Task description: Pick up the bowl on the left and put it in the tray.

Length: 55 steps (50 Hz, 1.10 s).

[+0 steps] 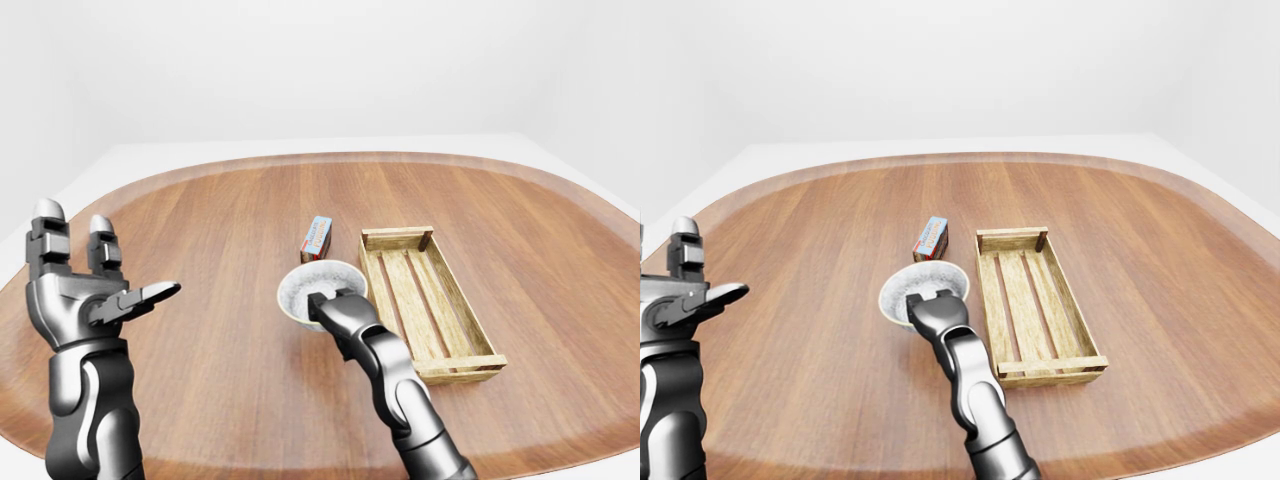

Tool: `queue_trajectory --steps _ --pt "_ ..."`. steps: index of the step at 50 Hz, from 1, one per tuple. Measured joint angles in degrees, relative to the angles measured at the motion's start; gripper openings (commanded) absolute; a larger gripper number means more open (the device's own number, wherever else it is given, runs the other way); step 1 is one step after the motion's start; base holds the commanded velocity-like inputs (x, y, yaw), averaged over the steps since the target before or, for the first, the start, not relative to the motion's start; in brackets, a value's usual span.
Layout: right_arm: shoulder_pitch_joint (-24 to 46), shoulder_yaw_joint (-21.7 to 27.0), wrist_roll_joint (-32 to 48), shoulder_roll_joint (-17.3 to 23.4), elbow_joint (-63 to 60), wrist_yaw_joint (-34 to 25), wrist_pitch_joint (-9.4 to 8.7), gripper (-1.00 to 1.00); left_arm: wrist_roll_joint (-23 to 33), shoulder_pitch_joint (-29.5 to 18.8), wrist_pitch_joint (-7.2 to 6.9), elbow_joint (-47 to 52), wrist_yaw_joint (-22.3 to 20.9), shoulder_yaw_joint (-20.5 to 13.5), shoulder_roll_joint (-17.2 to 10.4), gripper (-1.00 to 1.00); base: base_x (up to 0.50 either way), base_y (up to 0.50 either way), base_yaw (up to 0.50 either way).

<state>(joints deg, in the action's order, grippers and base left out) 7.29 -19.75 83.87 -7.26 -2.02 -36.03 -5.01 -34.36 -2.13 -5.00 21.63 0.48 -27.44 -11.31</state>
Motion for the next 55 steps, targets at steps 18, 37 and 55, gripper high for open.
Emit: queue_trajectory --steps 18,37,55 --pt "7.3 8.5 -0.3 2.4 -11.8 -4.0 0.00 -1.00 -0.3 0.0 0.00 0.0 0.2 -0.2 -0.1 1.00 0.00 0.00 0.00" --pt "15.3 19.0 -7.4 10.9 -14.0 -4.0 0.00 -1.00 -0.4 0.2 0.00 0.4 0.2 -0.3 0.0 1.00 0.00 0.00 0.00" --pt "18.7 23.6 -16.6 18.6 -3.4 -3.9 0.00 -1.00 -0.1 0.3 0.00 0.6 0.1 -0.1 0.2 1.00 0.00 0.00 0.00"
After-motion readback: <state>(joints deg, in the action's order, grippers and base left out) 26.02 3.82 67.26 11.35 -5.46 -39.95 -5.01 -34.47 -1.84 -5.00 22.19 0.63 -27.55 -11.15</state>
